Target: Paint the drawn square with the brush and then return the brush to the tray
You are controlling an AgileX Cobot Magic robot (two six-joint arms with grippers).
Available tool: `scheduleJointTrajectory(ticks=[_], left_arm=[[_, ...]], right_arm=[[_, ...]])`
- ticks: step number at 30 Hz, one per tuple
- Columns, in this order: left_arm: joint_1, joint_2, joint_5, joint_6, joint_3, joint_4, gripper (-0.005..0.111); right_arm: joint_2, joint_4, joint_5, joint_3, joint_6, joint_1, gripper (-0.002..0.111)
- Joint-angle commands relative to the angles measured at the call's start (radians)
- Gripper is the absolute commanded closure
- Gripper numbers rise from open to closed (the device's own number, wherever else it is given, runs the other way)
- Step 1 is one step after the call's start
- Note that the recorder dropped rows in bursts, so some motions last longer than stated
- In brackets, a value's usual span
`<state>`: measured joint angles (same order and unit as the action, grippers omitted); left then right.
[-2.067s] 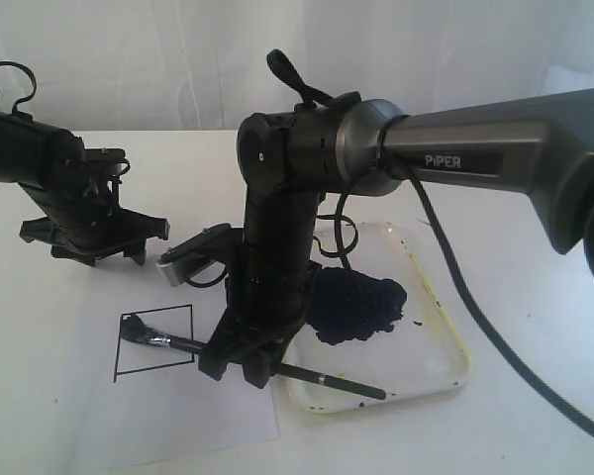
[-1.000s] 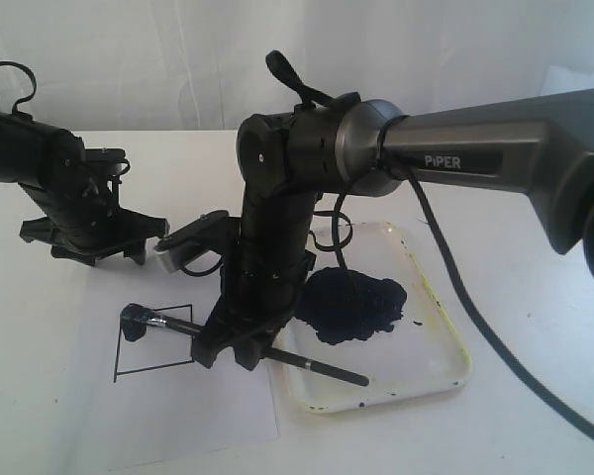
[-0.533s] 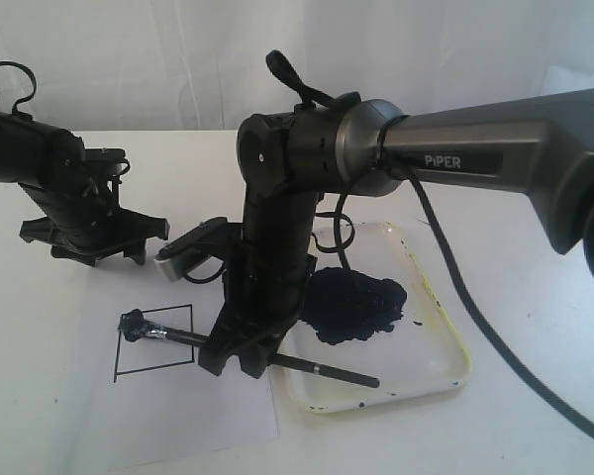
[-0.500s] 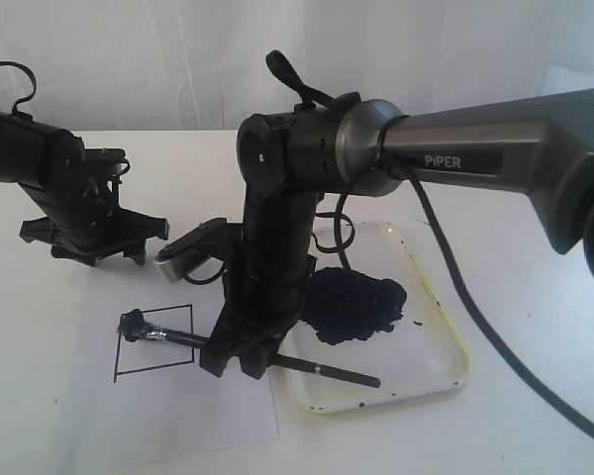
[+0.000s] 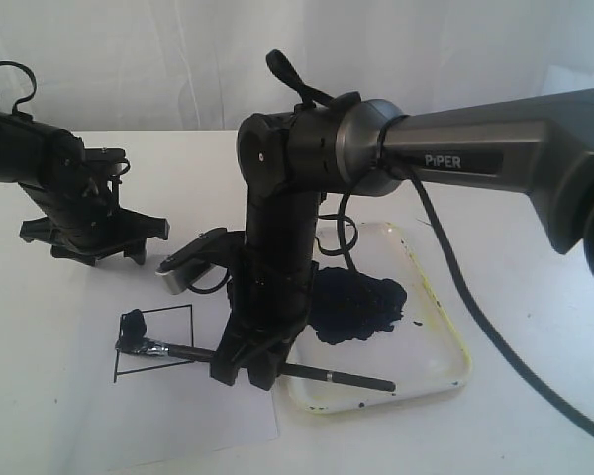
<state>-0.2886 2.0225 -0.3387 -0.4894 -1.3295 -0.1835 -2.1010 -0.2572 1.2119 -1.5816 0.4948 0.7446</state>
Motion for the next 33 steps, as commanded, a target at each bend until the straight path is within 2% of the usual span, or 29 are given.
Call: scheduleJointTrajectory(ticks=[1,17,33], left_arm=[[-0.002,0.013,-0.054,-0.004,0.009,-0.006,0.038],[-0.002,0.013,-0.054,-0.004,0.009,-0.006,0.038],[-0.002,0.013,-0.054,-0.004,0.009,-0.006,0.038]], right_arm=[[0.006,0.005,0.009,-0.002,0.049,0.002,0.108],[0.006,0.033,0.009,-0.002,0.042,0.002,0.108],[0.032,0.055,0.009,0.0,0.153,0.003,0.108]])
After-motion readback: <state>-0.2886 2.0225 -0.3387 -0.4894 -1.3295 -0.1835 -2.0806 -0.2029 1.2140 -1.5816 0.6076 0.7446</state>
